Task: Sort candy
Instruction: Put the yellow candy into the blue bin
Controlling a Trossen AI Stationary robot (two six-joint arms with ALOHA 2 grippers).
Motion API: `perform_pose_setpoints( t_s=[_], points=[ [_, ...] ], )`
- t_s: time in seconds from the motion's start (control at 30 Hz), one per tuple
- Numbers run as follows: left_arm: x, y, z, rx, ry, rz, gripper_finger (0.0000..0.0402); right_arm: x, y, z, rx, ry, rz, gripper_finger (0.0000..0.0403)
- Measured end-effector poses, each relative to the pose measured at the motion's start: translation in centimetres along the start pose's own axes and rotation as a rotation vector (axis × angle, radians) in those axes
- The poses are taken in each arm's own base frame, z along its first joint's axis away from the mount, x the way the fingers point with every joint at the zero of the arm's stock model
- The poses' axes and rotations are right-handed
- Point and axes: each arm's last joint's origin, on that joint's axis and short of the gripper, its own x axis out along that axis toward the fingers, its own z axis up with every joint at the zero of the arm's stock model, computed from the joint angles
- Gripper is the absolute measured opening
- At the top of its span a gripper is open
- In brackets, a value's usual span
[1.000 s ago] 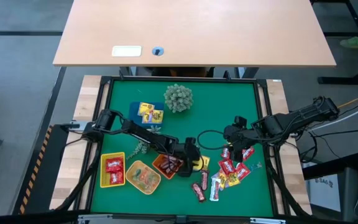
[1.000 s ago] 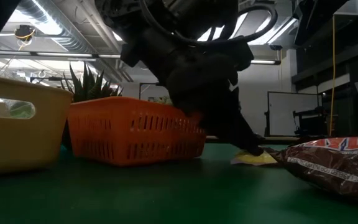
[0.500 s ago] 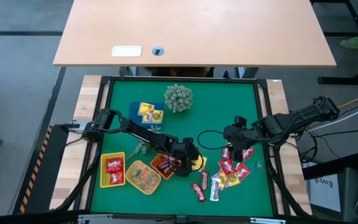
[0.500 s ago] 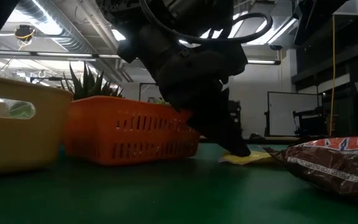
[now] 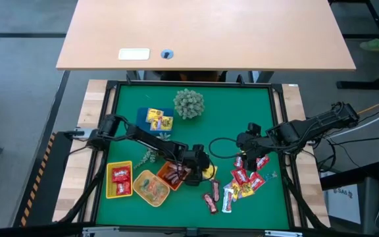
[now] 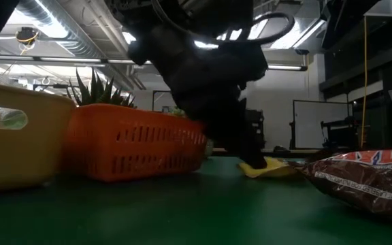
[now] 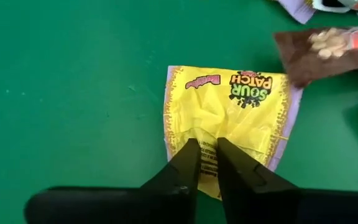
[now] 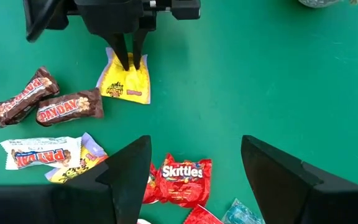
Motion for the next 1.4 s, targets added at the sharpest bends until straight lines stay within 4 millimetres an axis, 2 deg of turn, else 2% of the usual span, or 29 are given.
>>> perform_pose_setpoints(
  t_s=[0.37, 0.6, 0.77, 0.93, 1.17, 1.3, 1.4],
  points=[
    [-3.9, 0.0, 2.9, -0.011, -0.127, -0.011, 0.0021, 0.0, 0.1, 0.0, 0.002, 0.007, 0.026, 0.025],
    [-8.2, 1.4, 4.9, -0.034, -0.192, 0.013, 0.0021, 0.0, 0.4, 0.3, 0.01, 0.001, 0.096, 0.025],
    [-12.7, 3.0, 5.3, -0.059, -0.148, 0.043, 0.0021, 0.2, 1.0, 0.9, 0.009, -0.031, 0.167, 0.025],
    [-16.9, 4.5, 4.2, -0.088, -0.016, 0.12, 0.0021, 1.5, 1.9, 1.4, -0.065, -0.012, 0.218, 0.025],
    [-22.2, 7.3, 1.0, -0.135, 0.255, 0.492, 0.0021, 4.1, 3.0, 1.8, -0.138, 0.055, 0.211, 0.025],
    [-23.6, 8.6, -0.5, -0.117, 0.406, 0.674, 0.0021, 5.6, 3.6, 1.9, -0.205, 0.102, 0.223, 0.025],
    [-24.0, 9.5, -1.1, -0.125, 0.463, 0.716, 0.0021, 6.5, 3.9, 2.0, -0.245, 0.117, 0.228, 0.025]
  ],
)
